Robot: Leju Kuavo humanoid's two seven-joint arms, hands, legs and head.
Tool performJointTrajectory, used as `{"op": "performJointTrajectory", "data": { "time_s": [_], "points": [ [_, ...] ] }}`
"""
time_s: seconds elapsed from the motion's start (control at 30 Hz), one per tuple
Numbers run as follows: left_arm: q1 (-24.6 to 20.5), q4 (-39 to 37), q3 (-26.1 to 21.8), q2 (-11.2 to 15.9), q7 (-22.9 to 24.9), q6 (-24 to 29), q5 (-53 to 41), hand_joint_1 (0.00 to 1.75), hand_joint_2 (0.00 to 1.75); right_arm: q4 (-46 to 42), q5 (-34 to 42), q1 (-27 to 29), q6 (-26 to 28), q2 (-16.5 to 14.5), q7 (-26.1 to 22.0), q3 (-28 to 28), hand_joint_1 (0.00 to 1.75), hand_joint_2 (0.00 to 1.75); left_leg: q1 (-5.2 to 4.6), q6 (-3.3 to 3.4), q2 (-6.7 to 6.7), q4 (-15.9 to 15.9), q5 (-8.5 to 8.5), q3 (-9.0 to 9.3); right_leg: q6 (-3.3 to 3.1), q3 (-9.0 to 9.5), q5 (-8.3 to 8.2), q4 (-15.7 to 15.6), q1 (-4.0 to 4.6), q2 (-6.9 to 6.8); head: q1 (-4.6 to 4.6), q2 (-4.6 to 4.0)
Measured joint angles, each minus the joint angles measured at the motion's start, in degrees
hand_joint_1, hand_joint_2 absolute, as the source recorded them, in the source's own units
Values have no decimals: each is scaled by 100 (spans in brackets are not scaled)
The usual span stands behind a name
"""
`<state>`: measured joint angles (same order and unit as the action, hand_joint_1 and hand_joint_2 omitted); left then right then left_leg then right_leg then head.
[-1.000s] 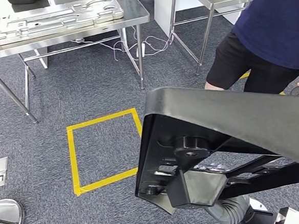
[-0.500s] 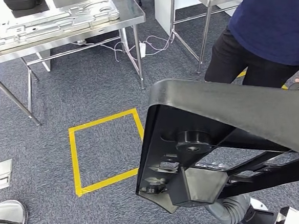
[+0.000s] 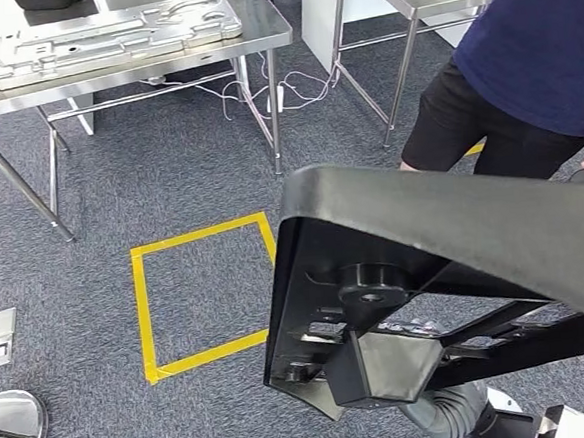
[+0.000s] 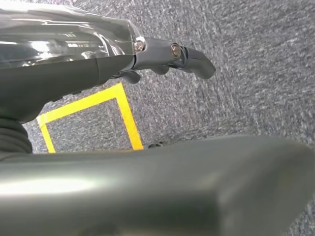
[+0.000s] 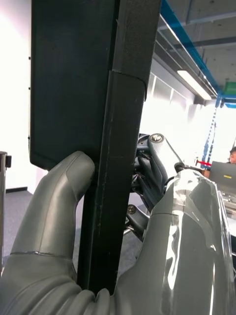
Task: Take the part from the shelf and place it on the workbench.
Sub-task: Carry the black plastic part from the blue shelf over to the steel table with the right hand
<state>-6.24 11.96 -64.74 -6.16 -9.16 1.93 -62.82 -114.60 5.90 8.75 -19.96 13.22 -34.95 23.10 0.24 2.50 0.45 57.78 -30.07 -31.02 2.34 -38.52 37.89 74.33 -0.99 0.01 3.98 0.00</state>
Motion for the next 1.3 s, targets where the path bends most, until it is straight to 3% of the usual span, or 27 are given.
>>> {"op": "performJointTrajectory", "data": {
  "time_s": [0.03,0.1,0.17,0.27,0.33,0.43,0.47,0.5,0.53,0.6,0.67,0.77,0.83,0.87,0.93,0.97,1.0,1.03,1.07,1.1,1.17,1.2,1.3],
  "points": [
    [-1,0,0,-1,0,-1,0,0,175,1,0,0,0,0,0,0,175,175,3,-5,-1,1,-4,9,11,78,-154,-175,-3,-1,0,0],
    [-3,0,0,-3,-1,-1,0,0,175,2,0,-4,0,0,0,0,175,175,4,-36,-7,11,-24,27,20,437,-560,-957,-8,-3,0,0],
    [-5,0,-1,-2,-1,-1,0,0,175,3,1,-5,0,0,1,0,175,175,-19,-83,-12,40,-47,14,-18,663,-748,-1504,-4,3,3,0],
    [-8,0,-1,-1,0,-1,0,0,175,2,2,-1,0,0,2,1,175,175,-26,-137,-15,60,-62,-2,-122,666,-748,-1573,7,12,5,0],
    [-14,0,-1,-2,-2,-1,0,0,175,0,2,-6,0,-1,2,1,175,175,-12,-187,-15,231,-208,-60,-204,671,-755,-1582,-9,-1,5,0],
    [-7,0,0,-7,-2,-1,0,0,175,-1,1,-5,0,-4,2,1,175,175,11,-255,-15,1228,-726,-501,-260,665,-753,-1583,-13,-23,4,0],
    [0,0,0,-7,-1,-1,0,0,175,0,1,-3,0,-4,2,1,175,175,14,-264,-15,1549,-829,-650,-262,666,-752,-1582,-11,-25,4,0],
    [6,0,0,-7,-1,-1,0,0,175,1,0,-3,0,-4,2,1,175,175,14,-263,-15,1689,-822,-721,-262,670,-750,-1581,-10,-25,4,0],
    [9,0,0,-7,-1,-1,0,0,175,1,0,-3,0,-4,2,1,175,175,13,-254,-15,1617,-714,-695,-262,678,-747,-1581,-9,-22,4,0],
    [6,0,0,-6,-2,-1,0,0,175,-1,0,-5,0,-4,2,1,175,175,8,-203,-18,895,-289,-377,-250,707,-735,-1582,-7,-13,4,0],
    [-2,0,0,-3,-2,-1,0,0,175,-2,1,-8,0,-4,1,1,175,175,-15,-147,-26,258,-37,-97,-216,708,-723,-1575,6,-5,4,0],
    [-7,0,0,1,0,-1,0,0,175,-3,-1,-10,0,-4,2,1,175,175,-34,-105,-33,78,-40,-49,-125,680,-735,-1587,9,1,3,0],
    [-6,0,0,2,-1,-1,0,0,175,-6,-1,-13,0,-3,2,1,175,175,-9,-56,-27,33,-7,-39,-69,647,-634,-1483,8,2,1,0],
    [-9,0,0,2,-2,-1,0,0,175,-7,-1,-14,0,-2,1,0,175,175,6,-30,-22,11,8,-33,-51,566,-496,-1282,8,3,-1,0],
    [-10,0,0,4,-2,0,0,0,175,-5,0,-11,0,-1,0,0,175,175,9,-6,-11,8,10,-33,-30,249,-118,-565,3,3,-2,0],
    [-6,0,0,4,-2,0,0,0,175,-3,0,-6,0,0,0,-1,175,175,6,-4,-7,9,8,-32,-20,89,8,-218,1,3,-2,0],
    [-3,0,0,4,-1,-1,0,0,175,-1,0,-2,0,0,0,-1,175,175,4,-3,-4,10,7,-29,-11,-2,36,-20,1,3,-2,0],
    [-2,0,0,4,-1,-1,0,0,175,1,0,0,0,0,0,0,175,175,4,-4,-4,11,5,-22,-4,16,-56,-60,0,2,-2,0],
    [-2,0,0,4,0,-1,0,0,175,2,0,-1,0,0,0,0,175,175,6,-9,-5,13,0,-11,2,141,-243,-328,-1,1,-2,0],
    [-3,0,0,3,0,-1,0,0,175,2,0,-3,0,0,0,-1,175,175,7,-20,-8,18,-10,2,2,334,-465,-742,-3,-1,-2,0],
    [-6,0,0,3,0,-1,0,0,175,2,1,-6,0,0,1,0,175,175,-15,-62,-13,39,-36,4,-23,638,-720,-1418,6,1,-1,0],
    [-6,0,0,4,0,-1,0,0,175,2,1,-5,0,0,1,0,175,175,-26,-85,-16,48,-43,-2,-50,696,-746,-1562,13,6,0,0],
    [-9,0,0,4,0,-1,0,0,175,-1,1,-2,0,-1,0,0,175,175,-23,-143,-19,67,-68,-6,-152,697,-736,-1592,18,12,2,0]
  ]
}}
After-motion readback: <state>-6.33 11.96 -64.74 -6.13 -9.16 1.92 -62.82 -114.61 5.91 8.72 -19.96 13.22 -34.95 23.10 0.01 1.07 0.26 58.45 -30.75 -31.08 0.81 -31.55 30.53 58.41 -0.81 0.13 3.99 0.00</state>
